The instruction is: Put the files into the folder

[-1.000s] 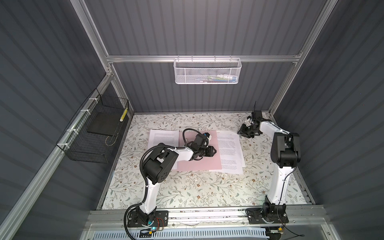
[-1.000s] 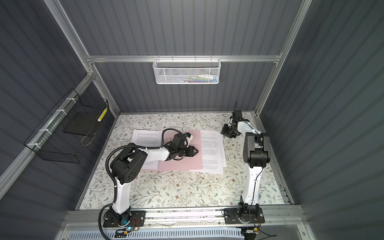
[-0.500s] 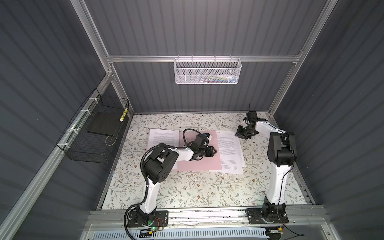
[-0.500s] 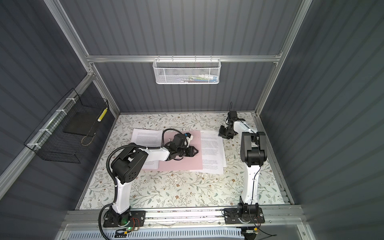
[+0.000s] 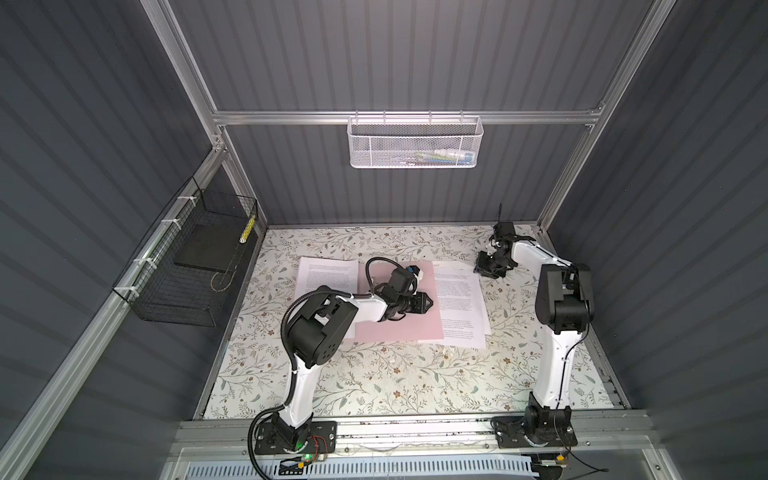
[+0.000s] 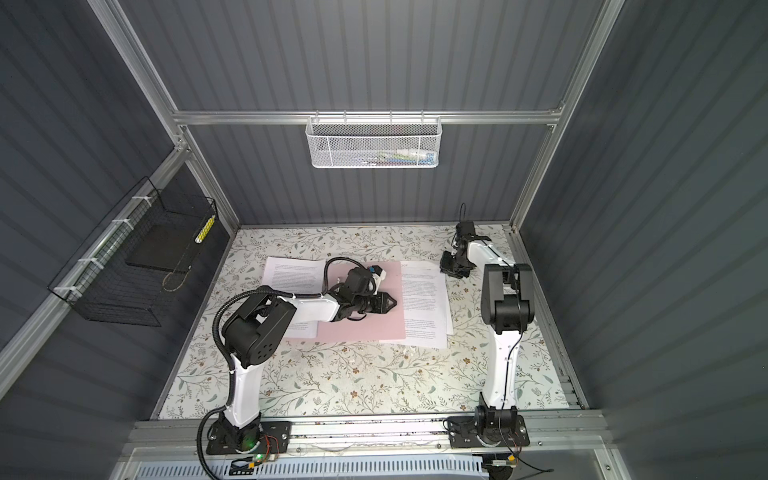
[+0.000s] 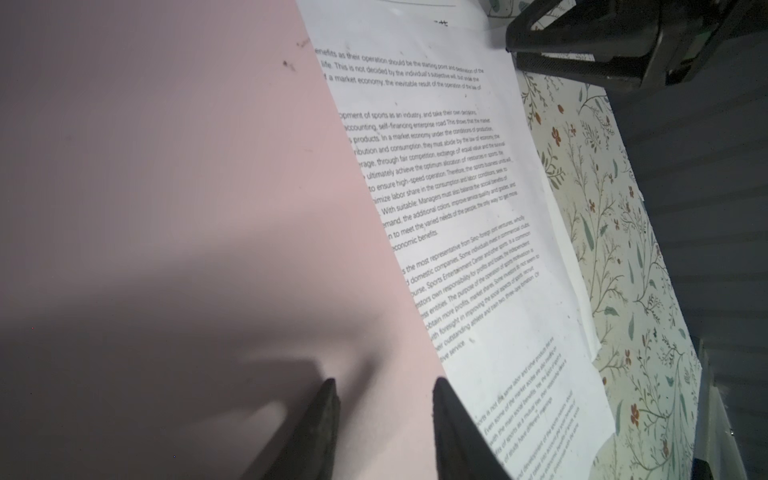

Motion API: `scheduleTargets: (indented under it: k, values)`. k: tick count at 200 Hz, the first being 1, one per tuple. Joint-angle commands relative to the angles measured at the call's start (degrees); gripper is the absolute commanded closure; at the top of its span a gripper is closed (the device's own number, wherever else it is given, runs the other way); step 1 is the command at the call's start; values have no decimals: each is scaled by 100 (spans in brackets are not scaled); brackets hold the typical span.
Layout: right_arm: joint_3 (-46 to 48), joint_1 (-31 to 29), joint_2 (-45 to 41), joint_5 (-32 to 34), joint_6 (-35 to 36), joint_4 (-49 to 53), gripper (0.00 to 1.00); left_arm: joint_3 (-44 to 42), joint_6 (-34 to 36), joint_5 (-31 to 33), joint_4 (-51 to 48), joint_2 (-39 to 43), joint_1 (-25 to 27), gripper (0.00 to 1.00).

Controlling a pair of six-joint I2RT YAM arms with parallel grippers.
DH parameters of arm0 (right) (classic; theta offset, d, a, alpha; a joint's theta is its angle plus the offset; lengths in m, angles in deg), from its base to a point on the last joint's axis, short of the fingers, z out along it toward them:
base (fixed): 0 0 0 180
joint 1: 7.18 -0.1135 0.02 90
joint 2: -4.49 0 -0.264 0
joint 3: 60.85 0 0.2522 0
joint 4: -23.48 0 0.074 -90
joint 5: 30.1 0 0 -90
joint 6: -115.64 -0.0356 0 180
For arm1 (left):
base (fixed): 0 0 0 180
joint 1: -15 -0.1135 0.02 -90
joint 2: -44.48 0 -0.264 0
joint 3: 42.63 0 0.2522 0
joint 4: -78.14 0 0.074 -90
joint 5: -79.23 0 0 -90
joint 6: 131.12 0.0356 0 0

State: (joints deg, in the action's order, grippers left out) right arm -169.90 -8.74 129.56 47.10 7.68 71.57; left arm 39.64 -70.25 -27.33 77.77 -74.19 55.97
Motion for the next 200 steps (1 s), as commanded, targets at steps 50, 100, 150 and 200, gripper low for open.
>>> scheduleTargets:
  k: [50, 100, 150, 200]
  values:
    - [-290, -85, 129, -199, -41, 145, 65, -93, -76, 0, -12, -133, 43, 61]
    - [-310, -114, 159, 143, -75, 251, 65, -105, -76, 12, -12, -139, 35, 61]
    - [-388, -115, 253, 120, -52, 347, 65, -76, -77, 14, -19, -190, 41, 61]
    - [-545, -134, 334, 107, 9, 513, 64, -49, -93, 16, -20, -214, 39, 61]
